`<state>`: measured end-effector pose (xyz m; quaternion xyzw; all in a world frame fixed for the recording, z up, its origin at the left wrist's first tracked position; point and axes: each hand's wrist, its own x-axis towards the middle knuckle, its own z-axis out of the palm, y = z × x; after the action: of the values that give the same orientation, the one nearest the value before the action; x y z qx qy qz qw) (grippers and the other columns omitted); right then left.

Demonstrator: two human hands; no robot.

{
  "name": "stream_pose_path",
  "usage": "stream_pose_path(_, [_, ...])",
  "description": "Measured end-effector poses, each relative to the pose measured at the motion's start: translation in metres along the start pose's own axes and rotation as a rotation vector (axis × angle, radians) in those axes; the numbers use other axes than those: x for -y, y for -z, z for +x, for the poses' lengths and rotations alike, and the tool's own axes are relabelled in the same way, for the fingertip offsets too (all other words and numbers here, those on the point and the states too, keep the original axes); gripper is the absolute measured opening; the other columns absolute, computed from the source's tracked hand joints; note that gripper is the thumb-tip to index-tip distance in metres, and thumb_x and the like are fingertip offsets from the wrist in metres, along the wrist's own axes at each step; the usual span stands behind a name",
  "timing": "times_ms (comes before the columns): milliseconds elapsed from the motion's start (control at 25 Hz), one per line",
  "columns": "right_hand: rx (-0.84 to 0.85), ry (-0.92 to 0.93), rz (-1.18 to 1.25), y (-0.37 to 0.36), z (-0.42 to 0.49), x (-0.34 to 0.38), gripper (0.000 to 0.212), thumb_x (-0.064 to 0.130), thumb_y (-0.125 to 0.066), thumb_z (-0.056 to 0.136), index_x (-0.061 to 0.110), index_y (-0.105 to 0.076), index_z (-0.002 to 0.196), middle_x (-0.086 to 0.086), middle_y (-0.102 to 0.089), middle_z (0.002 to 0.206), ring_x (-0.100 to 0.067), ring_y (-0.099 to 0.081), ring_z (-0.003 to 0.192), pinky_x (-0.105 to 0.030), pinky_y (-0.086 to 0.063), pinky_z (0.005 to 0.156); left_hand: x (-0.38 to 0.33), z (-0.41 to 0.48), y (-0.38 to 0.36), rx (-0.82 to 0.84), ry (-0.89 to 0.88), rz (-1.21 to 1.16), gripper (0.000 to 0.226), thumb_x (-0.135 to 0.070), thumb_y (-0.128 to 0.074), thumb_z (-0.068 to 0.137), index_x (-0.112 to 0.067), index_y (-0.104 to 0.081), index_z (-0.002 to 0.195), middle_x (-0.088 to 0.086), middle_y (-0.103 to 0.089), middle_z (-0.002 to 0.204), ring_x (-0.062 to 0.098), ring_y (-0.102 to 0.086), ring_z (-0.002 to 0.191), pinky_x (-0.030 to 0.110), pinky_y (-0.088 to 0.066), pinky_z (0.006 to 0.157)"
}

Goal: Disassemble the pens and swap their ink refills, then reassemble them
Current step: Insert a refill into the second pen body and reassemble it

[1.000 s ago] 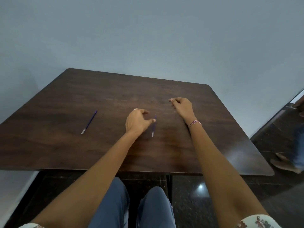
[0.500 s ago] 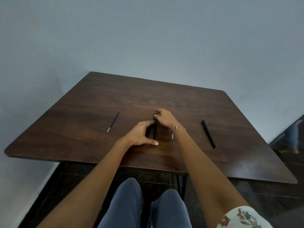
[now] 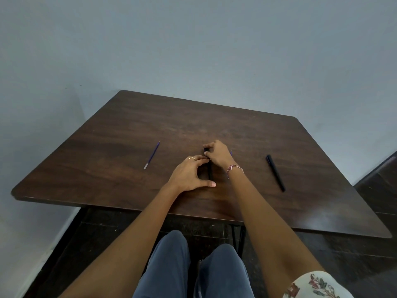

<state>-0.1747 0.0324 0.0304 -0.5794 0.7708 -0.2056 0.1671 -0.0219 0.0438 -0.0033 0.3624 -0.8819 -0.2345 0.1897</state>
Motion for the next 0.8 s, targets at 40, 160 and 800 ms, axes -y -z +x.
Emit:
stream_pose_path(40, [-0.012, -0.005, 0.001, 0.0, 0.0, 0.0, 0.036, 0.012, -0.058, 0.092, 0.01, -0.06, 0.127, -0.01, -0.05, 0.132, -0.025, -0.049, 0.124, -0.023, -0.034, 0.098, 0.0, 0.0, 0.0, -0.004, 0.004, -0.004, 0.089, -0.062, -0.073, 0.066, -0.023, -0.044, 0.14, -0.005, -0.043, 0.146, 0.016, -0.036, 0.134, 0.039, -0.038, 0.103])
stream_pose_path(160, [-0.034, 0.001, 0.017, -0.001, -0.003, 0.001, 0.034, 0.011, -0.058, 0.091, 0.01, -0.062, 0.125, -0.011, -0.052, 0.129, -0.025, -0.053, 0.119, -0.025, -0.037, 0.098, 0.001, -0.002, 0.001, 0.004, 0.004, -0.032, 0.087, -0.059, -0.075, 0.066, -0.024, -0.045, 0.14, -0.004, -0.043, 0.146, 0.016, -0.036, 0.135, 0.04, -0.036, 0.106])
stream_pose_path(800, [-0.399, -0.111, 0.895, -0.033, -0.051, 0.008, 0.038, 0.01, -0.057, 0.093, 0.018, -0.054, 0.13, -0.006, -0.067, 0.106, -0.007, -0.063, 0.092, -0.022, -0.052, 0.082, 0.002, -0.005, 0.009, -0.139, -0.022, -0.244, 0.071, -0.034, -0.081, 0.07, -0.027, -0.052, 0.134, -0.005, -0.031, 0.153, 0.015, -0.013, 0.145, 0.039, -0.017, 0.115])
